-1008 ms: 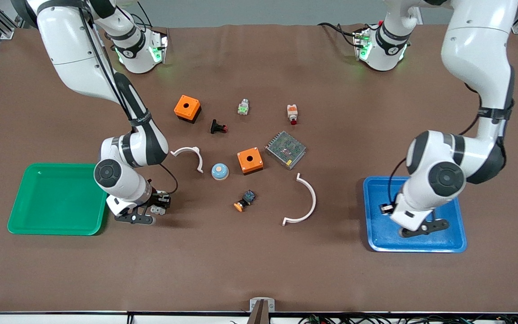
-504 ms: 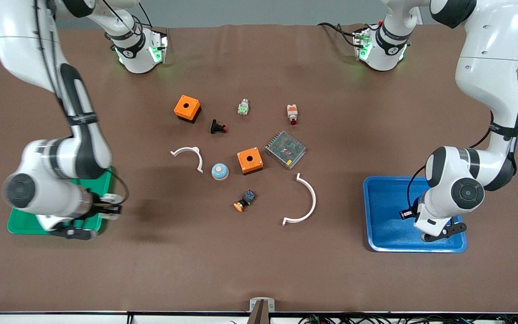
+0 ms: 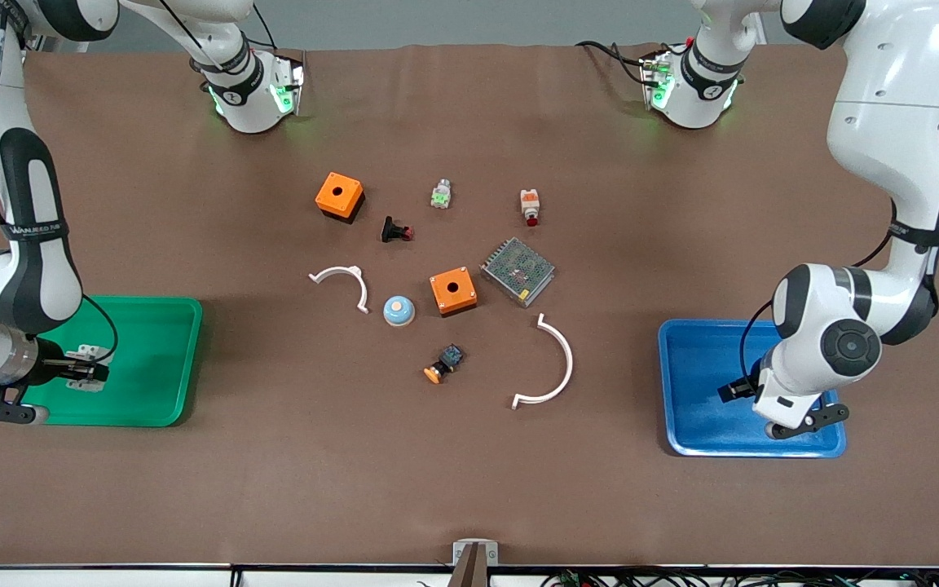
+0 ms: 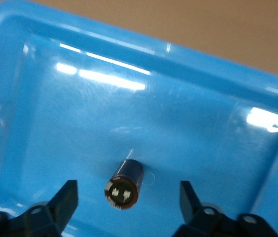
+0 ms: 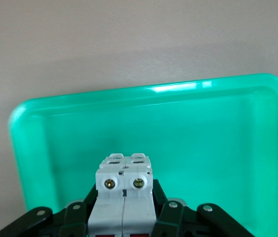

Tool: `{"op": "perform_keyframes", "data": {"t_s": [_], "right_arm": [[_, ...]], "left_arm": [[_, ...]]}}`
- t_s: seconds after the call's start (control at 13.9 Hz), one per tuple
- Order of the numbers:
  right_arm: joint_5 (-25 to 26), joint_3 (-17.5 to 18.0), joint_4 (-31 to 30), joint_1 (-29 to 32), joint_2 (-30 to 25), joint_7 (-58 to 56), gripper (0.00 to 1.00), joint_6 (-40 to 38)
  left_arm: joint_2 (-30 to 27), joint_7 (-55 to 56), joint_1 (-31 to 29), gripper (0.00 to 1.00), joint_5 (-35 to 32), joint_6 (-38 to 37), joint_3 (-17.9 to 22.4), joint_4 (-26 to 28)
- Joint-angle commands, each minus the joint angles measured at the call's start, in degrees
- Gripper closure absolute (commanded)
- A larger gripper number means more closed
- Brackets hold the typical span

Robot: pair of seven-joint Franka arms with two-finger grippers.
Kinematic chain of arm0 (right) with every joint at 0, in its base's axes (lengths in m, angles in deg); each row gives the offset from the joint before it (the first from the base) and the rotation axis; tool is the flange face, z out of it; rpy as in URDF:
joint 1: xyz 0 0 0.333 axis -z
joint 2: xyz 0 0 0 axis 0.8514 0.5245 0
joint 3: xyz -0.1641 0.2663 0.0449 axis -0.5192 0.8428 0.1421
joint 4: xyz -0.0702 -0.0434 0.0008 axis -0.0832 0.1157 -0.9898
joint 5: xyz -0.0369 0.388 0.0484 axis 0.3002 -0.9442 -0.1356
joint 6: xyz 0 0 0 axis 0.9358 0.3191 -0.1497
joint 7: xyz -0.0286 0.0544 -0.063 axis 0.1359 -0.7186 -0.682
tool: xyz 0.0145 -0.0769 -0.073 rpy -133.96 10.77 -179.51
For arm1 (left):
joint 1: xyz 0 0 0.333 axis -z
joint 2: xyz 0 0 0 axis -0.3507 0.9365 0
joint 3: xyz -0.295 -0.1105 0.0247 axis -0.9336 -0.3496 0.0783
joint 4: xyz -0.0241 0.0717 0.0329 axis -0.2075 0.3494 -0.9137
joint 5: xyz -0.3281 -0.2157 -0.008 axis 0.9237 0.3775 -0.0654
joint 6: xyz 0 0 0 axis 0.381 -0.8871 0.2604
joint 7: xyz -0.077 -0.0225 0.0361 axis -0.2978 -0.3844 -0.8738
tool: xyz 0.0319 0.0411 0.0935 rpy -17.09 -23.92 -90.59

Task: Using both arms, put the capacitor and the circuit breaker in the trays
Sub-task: 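Carry the breaker to the green tray while the left gripper carries the capacitor, then open the left gripper over the blue tray, releasing the capacitor, and lift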

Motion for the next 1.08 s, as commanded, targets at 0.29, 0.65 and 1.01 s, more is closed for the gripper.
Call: {"op": "perform_keyframes", "data": {"t_s": [0.29, 0.65, 1.01], "right_arm": [[0.6, 1.3, -6.9, 2.6, 1.4, -5.0, 1.00, 9.7], [0.4, 1.3, -8.4, 2.9, 2.5, -8.7, 0.99, 13.7], [0.2, 1.5, -8.1, 2.9, 2.3, -8.7, 0.00, 13.2]], "left_arm": [[-16.7, -4.0, 0.9, 0.00, -0.9, -15.7, -0.9, -0.4], [-27.0, -14.4, 0.2, 0.00, -0.3, -27.1, -1.4, -0.7], [-35.6, -21.0, -1.2, 0.00, 4.4, -36.1, -1.0, -1.2]]}}
